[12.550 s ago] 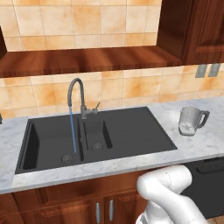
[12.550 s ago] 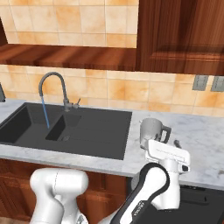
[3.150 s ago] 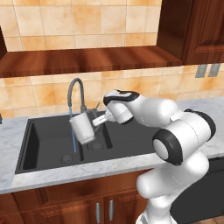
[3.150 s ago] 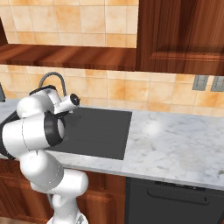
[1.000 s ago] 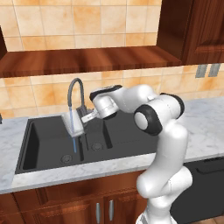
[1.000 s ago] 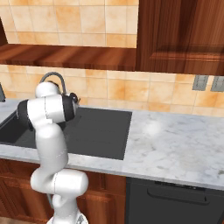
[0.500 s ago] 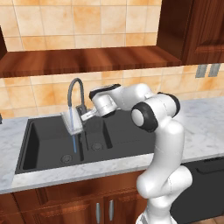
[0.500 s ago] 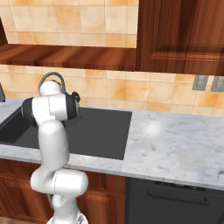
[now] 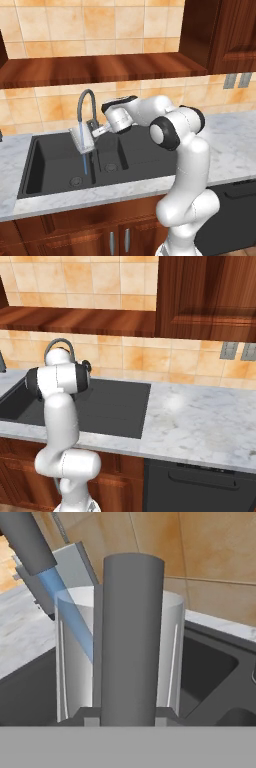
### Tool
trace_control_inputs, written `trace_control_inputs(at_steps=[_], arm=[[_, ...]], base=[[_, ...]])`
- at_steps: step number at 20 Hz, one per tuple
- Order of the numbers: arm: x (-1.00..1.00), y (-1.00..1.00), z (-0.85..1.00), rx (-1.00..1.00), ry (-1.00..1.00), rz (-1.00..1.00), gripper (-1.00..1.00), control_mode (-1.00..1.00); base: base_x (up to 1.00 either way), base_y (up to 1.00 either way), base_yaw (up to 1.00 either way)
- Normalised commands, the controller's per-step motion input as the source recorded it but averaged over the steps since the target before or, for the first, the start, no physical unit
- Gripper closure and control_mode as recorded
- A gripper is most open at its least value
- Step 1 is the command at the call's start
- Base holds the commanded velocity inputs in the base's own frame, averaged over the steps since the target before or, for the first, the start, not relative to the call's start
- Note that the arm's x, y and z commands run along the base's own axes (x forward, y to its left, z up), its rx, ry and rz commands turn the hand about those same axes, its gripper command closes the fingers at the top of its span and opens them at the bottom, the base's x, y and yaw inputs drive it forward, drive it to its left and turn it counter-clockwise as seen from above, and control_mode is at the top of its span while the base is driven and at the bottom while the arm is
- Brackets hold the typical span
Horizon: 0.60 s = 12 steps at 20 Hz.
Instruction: Turn on the sink faucet and place the jug under the water for a few seconds to fill it up.
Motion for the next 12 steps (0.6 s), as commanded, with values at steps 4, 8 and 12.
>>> trace_control_inputs(at_steps=[4,8,12], arm=[[0.0,0.01,-0.03,0.0,0.0,0.0,1.0,-1.0],[0.01,0.03,-0.02,0.0,0.0,0.0,1.0,-1.0],[0.02,0.03,-0.03,0.0,0.0,0.0,1.0,-1.0]], base=[[0.0,0.0,0.0],[0.0,0.0,0.0],[0.0,0.0,0.0]])
